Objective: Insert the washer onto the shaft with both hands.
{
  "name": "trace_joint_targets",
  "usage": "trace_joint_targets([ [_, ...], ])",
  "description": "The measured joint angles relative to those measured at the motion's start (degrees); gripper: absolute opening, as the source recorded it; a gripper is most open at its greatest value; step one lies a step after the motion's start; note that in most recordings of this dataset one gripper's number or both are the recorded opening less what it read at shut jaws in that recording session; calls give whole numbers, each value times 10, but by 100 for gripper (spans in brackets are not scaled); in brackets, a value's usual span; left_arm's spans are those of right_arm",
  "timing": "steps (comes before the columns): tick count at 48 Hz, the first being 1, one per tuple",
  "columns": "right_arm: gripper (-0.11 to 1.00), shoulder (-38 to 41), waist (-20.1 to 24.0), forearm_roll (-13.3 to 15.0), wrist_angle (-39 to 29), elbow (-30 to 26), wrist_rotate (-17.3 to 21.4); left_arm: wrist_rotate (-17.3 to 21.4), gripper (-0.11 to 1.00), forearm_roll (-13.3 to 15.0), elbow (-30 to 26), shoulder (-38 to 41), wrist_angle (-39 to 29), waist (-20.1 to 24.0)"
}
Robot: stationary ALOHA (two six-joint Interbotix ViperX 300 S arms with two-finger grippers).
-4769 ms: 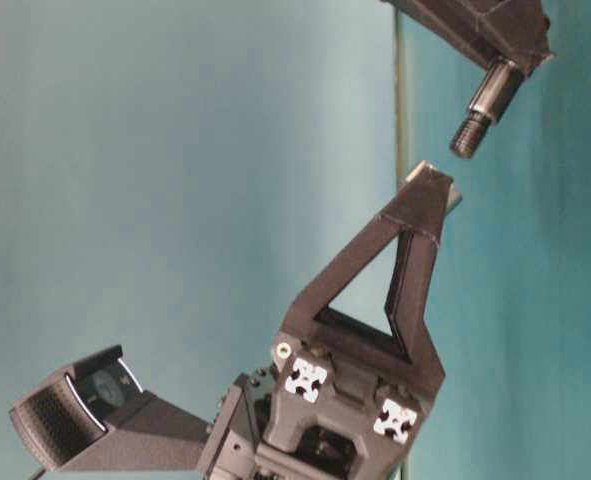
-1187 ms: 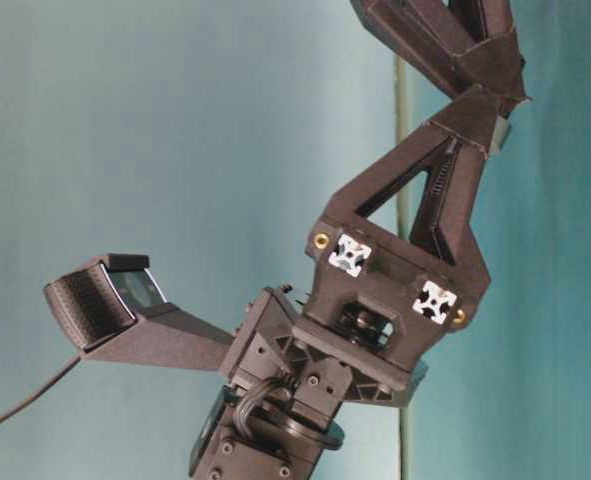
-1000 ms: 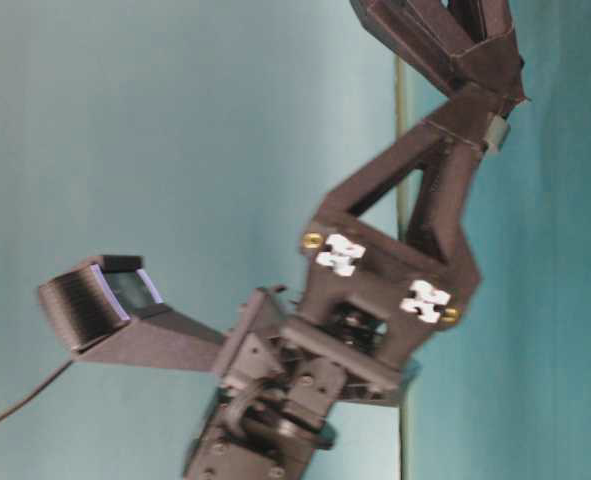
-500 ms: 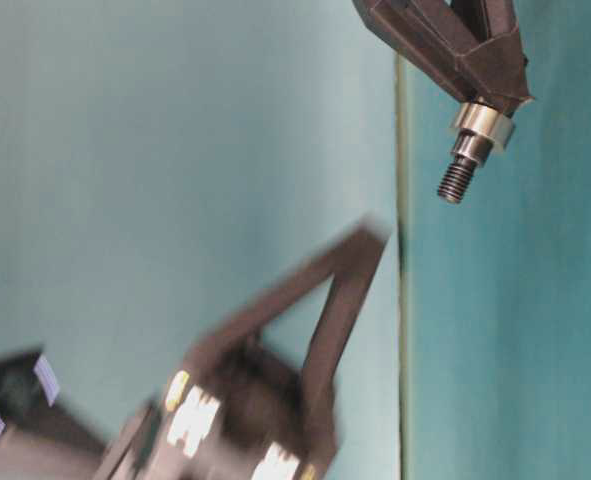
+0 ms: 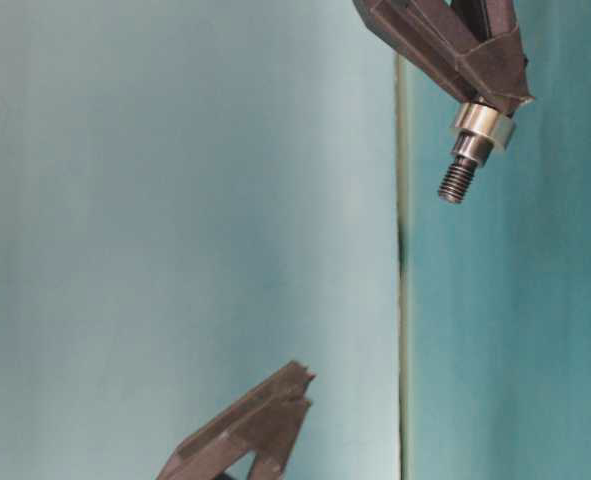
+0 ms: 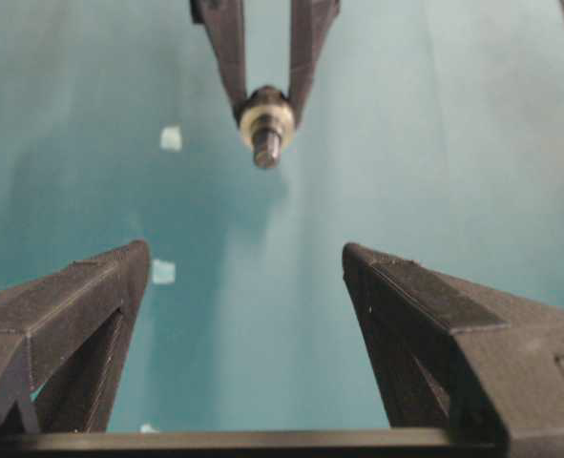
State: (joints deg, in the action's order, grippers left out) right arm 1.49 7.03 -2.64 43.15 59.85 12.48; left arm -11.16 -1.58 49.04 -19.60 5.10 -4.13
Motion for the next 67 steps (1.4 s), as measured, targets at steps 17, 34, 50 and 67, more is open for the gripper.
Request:
trace_joint_targets([
  [17, 0, 0, -1, 0, -6, 0, 0, 0, 88, 0, 1, -4, -1, 0],
  [34, 0, 0, 0, 1, -7, 0, 0, 1, 88, 0, 1, -4, -11, 0],
  [50, 0, 0, -1, 1, -7, 0, 1, 1, 88, 0, 1, -4, -12, 0],
  [67, 0, 0, 0, 1, -7, 0, 1, 1, 88, 0, 1, -4, -12, 0],
])
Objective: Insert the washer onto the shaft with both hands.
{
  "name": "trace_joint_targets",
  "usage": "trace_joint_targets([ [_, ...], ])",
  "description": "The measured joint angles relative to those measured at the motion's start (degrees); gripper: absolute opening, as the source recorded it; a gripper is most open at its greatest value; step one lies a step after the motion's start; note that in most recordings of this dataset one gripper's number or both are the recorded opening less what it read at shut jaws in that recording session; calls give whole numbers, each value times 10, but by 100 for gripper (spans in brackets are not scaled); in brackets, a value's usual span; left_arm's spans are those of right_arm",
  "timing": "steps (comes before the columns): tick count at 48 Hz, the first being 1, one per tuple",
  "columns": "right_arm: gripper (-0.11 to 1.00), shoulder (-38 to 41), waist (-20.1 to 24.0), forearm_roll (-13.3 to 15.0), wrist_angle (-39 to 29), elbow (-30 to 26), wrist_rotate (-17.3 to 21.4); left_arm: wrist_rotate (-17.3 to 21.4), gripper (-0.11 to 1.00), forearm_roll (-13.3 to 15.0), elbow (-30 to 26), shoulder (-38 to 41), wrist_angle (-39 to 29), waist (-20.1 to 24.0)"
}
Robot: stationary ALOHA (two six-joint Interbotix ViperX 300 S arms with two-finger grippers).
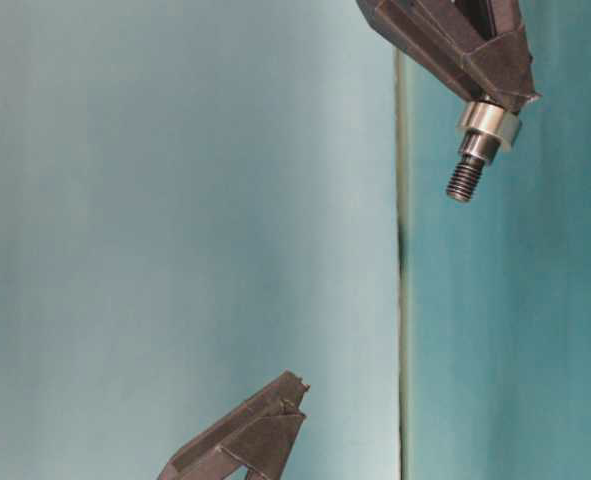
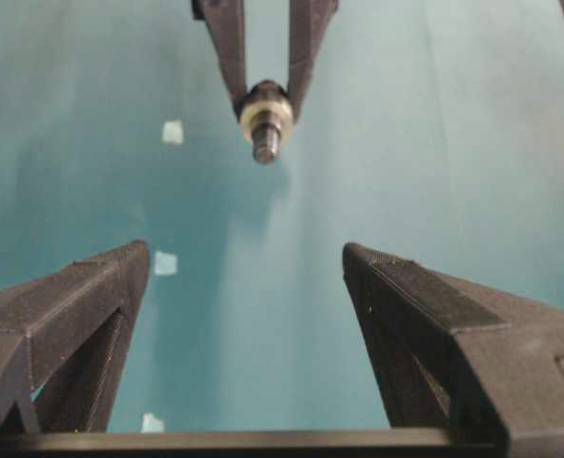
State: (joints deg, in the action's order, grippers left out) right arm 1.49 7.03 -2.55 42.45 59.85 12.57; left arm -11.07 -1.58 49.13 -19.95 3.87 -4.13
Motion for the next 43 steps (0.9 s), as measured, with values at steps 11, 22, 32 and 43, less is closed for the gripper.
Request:
trace_joint_targets([
  [11, 0, 0, -1, -1, -8, 0, -1, 0, 88, 0, 0, 0, 0, -1],
  [22, 0, 0, -1, 0, -11, 0, 0, 0, 88, 0, 0, 0, 0, 0],
  [32, 0, 0, -1, -1, -11, 0, -1, 0, 88, 0, 0, 0, 0, 0],
  [43, 0, 0, -1, -1, -11, 0, -1, -1, 88, 0, 0, 0, -1, 0],
])
